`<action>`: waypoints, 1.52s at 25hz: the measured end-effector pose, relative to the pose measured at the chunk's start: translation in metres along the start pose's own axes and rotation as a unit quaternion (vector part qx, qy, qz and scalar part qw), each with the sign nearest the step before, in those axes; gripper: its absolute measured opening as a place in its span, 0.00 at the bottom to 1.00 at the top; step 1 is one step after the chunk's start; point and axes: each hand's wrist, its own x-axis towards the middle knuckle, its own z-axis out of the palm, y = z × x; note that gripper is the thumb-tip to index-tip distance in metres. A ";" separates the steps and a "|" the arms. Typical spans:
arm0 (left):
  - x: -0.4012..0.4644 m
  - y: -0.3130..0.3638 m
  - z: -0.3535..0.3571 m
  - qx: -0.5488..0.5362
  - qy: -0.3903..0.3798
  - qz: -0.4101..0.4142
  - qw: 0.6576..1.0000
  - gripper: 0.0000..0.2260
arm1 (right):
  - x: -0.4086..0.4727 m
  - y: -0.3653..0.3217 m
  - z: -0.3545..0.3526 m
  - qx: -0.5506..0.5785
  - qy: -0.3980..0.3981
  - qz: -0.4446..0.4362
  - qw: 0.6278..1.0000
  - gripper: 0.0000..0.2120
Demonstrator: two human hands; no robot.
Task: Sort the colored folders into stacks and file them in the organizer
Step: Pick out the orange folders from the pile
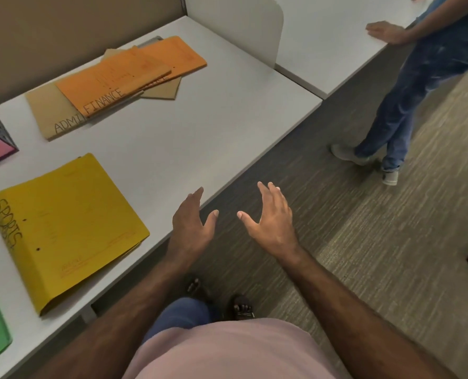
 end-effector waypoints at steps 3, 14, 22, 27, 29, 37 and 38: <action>0.024 -0.009 -0.007 -0.019 0.011 -0.003 1.000 0.31 | 0.026 -0.017 0.009 0.008 -0.008 -0.006 1.000 0.44; 0.162 -0.038 -0.084 -0.090 0.086 -0.013 0.992 0.30 | 0.146 -0.121 0.032 0.014 -0.010 -0.050 0.999 0.41; 0.223 -0.076 -0.131 -0.076 0.152 -0.016 0.985 0.29 | 0.208 -0.182 0.056 0.015 -0.046 -0.101 0.994 0.39; 0.265 -0.092 -0.160 -0.072 0.203 -0.057 0.975 0.29 | 0.252 -0.210 0.069 0.017 -0.063 -0.137 0.988 0.37; 0.280 -0.094 -0.167 -0.067 0.218 -0.081 0.970 0.29 | 0.277 -0.222 0.075 0.013 -0.073 -0.159 0.984 0.37; 0.346 -0.132 -0.197 -0.068 0.289 -0.178 0.938 0.29 | 0.401 -0.246 0.100 -0.023 -0.100 -0.234 0.967 0.34; 0.353 -0.138 -0.200 -0.069 0.295 -0.199 0.932 0.29 | 0.417 -0.248 0.102 -0.012 -0.093 -0.239 0.967 0.33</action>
